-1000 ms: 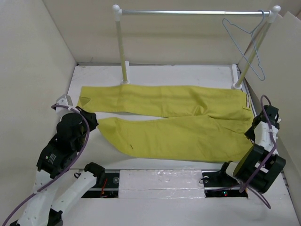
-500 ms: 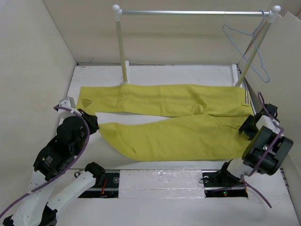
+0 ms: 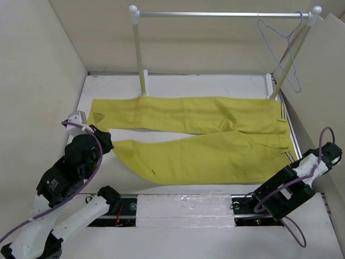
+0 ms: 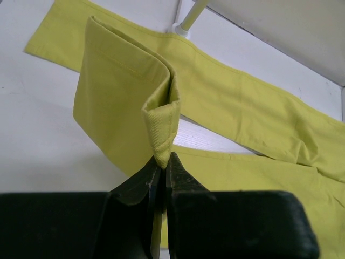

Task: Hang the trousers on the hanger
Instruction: Fold the trousers at the center of the board.

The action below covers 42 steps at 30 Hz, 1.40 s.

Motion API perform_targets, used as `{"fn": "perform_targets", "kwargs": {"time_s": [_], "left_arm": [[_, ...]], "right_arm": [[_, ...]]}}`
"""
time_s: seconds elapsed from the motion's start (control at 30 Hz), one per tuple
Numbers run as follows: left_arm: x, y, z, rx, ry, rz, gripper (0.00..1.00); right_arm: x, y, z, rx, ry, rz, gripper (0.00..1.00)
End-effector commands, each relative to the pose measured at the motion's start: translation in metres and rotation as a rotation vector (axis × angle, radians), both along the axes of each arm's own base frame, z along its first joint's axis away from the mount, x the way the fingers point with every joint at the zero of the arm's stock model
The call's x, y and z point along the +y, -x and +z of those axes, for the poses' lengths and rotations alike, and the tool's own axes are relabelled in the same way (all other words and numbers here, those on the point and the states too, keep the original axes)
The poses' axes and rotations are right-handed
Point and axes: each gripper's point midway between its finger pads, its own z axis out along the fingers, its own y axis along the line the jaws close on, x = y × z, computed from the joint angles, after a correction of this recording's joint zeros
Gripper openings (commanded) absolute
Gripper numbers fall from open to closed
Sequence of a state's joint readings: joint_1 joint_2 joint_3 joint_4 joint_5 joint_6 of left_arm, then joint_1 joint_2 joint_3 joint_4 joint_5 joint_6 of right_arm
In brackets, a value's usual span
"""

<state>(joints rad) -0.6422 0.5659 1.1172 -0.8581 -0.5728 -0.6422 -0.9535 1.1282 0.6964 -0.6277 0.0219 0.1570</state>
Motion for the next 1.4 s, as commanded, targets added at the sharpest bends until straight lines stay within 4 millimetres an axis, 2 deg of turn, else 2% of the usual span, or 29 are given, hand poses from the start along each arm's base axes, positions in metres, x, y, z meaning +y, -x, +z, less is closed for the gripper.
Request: {"fn": "perform_targets", "kwargs": {"time_s": [0.0, 0.1, 0.33, 0.47, 0.77, 0.87, 0.9, 0.97, 1.03, 1.1, 1.13, 1.17, 1.27, 1.3, 1.37], "left_arm": [[0.003, 0.001, 0.024, -0.066, 0.025, 0.009, 0.00], [0.004, 0.000, 0.023, -0.064, 0.020, 0.010, 0.00], [0.000, -0.006, 0.011, -0.038, -0.007, 0.014, 0.00], [0.005, -0.008, 0.006, -0.033, -0.031, 0.040, 0.00], [0.015, -0.009, 0.005, -0.026, -0.067, 0.095, 0.00], [0.027, -0.009, 0.008, -0.032, -0.105, 0.150, 0.00], [0.038, -0.007, 0.009, -0.032, -0.140, 0.197, 0.00], [0.046, -0.006, 0.015, -0.042, -0.161, 0.234, 0.00], [0.056, -0.002, 0.021, -0.060, -0.178, 0.280, 0.00], [0.068, 0.002, 0.034, -0.081, -0.180, 0.332, 0.00], [0.071, 0.003, 0.039, -0.091, -0.174, 0.352, 0.00], [0.076, 0.007, 0.052, -0.120, -0.146, 0.373, 0.00], [0.093, 0.018, 0.079, -0.191, -0.096, 0.438, 0.00], [0.099, 0.022, 0.087, -0.217, -0.083, 0.461, 0.00], [0.109, 0.030, 0.099, -0.258, -0.059, 0.482, 0.00]], "right_arm": [[0.006, 0.024, -0.016, 0.004, -0.061, -0.118, 0.48], [0.001, 0.028, -0.026, 0.013, -0.111, -0.115, 0.50], [-0.026, 0.014, -0.012, -0.064, -0.026, -0.068, 0.55], [-0.026, 0.008, -0.014, -0.094, -0.032, -0.061, 0.56], [-0.030, 0.007, -0.039, -0.072, -0.066, -0.058, 0.54], [-0.034, 0.003, -0.046, -0.081, -0.065, -0.037, 0.49], [-0.037, -0.001, -0.049, -0.091, -0.062, -0.028, 0.45], [-0.038, -0.002, -0.050, -0.091, -0.064, -0.014, 0.27], [-0.041, -0.003, -0.042, -0.097, -0.035, 0.009, 0.08], [-0.041, 0.001, -0.028, -0.081, -0.010, 0.011, 0.06], [-0.046, 0.008, -0.012, -0.061, 0.050, -0.006, 0.04], [-0.046, 0.014, -0.004, -0.044, 0.067, -0.018, 0.04], [-0.030, 0.039, 0.005, 0.050, 0.041, -0.086, 0.00], [-0.021, 0.036, 0.007, 0.042, 0.015, -0.066, 0.00], [-0.025, 0.032, 0.022, 0.053, 0.017, -0.042, 0.00]]}}
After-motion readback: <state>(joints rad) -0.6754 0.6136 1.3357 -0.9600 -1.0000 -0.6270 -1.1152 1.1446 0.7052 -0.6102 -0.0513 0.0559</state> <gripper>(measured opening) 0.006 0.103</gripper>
